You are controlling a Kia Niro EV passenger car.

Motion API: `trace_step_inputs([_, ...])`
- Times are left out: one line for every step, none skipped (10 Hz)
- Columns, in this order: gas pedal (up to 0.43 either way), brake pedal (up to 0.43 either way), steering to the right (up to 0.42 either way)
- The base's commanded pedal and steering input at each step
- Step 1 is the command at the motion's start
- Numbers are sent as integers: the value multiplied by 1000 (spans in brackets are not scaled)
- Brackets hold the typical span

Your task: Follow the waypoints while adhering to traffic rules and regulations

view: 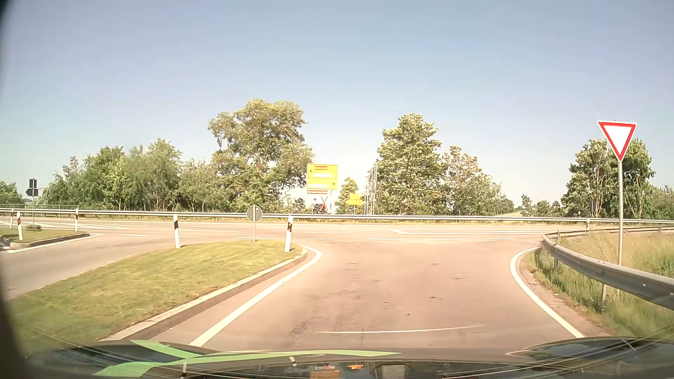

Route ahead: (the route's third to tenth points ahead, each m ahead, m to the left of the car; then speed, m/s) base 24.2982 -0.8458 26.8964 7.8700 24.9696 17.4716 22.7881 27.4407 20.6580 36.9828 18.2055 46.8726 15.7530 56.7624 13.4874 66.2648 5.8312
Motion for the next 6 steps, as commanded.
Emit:
trace_step_inputs([0, 0, 59])
trace_step_inputs([0, 79, 51])
trace_step_inputs([0, 116, 41])
trace_step_inputs([0, 134, 32])
trace_step_inputs([0, 122, 30])
trace_step_inputs([0, 116, 29])
